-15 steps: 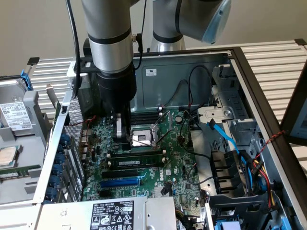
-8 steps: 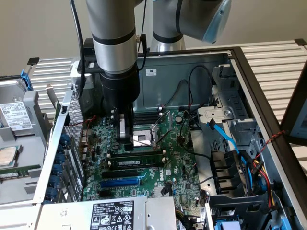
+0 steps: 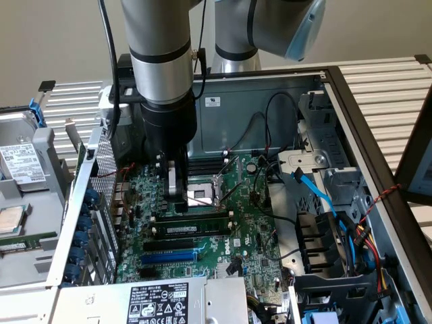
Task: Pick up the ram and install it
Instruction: 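Press down the ram until it locks into place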
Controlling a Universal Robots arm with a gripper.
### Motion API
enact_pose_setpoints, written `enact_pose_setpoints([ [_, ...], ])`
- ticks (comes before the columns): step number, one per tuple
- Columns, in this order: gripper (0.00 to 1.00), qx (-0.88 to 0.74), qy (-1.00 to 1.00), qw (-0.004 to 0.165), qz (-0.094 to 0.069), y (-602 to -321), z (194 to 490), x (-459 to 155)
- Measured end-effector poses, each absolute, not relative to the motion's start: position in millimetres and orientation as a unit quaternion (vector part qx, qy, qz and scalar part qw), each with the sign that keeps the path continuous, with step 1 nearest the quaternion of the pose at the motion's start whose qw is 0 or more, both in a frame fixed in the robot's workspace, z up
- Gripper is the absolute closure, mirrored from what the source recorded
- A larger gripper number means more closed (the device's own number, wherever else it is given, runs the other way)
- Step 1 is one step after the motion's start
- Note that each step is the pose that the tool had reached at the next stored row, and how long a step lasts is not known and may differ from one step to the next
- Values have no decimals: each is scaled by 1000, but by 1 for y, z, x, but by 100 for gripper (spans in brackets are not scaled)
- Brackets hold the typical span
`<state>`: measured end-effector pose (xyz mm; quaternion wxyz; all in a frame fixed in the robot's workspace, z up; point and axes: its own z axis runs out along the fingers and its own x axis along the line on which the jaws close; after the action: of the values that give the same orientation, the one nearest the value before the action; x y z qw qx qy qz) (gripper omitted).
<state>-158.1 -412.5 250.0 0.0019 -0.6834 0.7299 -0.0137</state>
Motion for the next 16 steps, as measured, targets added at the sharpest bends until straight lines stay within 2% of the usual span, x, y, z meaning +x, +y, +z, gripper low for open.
enact_pose_setpoints([
  [10,90,-683,730,1,-13,-414,250,-155],
  [16,90,-683,730,6,-1,-416,255,-146],
])
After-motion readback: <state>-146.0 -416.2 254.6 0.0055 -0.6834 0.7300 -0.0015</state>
